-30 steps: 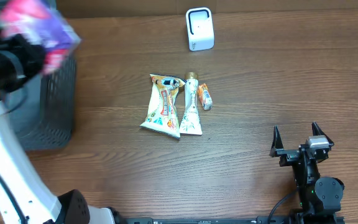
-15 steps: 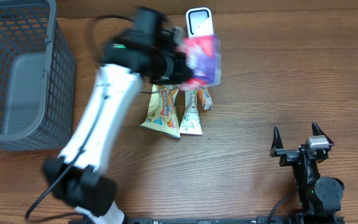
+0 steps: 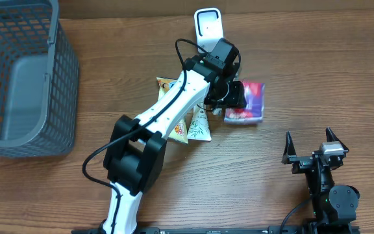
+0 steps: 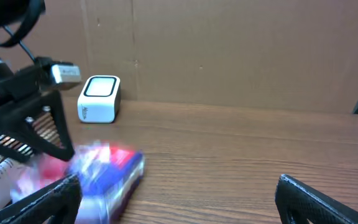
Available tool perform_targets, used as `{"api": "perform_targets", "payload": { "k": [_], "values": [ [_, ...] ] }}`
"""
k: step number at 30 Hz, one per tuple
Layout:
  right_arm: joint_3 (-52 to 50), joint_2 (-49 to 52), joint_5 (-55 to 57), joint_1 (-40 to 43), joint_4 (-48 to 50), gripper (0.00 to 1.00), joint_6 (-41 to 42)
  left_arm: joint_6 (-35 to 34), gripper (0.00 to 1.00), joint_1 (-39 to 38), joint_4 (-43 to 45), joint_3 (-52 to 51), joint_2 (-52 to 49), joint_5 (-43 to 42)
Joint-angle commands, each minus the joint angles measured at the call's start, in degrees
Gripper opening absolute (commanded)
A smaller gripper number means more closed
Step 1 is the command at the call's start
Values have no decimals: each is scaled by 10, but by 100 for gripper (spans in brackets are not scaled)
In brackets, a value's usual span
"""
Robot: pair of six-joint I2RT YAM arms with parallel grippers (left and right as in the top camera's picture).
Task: Scan the item barcode
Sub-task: 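Carry the box right of the tube and release it on the table, then move the left gripper back to the basket and look inside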
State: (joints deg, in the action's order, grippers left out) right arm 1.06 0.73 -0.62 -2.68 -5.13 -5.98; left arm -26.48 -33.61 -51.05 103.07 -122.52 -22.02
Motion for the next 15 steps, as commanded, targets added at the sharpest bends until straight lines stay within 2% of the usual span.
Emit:
{"api": "perform_targets", "payload": {
  "k": [1, 10, 15],
  "values": [
    [-6, -6, 1, -3, 4, 100, -1, 37, 98, 20, 0, 10, 9, -6],
    [-6, -6, 1, -3, 4, 100, -1, 79, 98, 78, -118, 165, 69, -8],
    [-6, -6, 1, -3, 4, 100, -1, 81, 95, 137, -219, 249, 129, 90]
  ]
}}
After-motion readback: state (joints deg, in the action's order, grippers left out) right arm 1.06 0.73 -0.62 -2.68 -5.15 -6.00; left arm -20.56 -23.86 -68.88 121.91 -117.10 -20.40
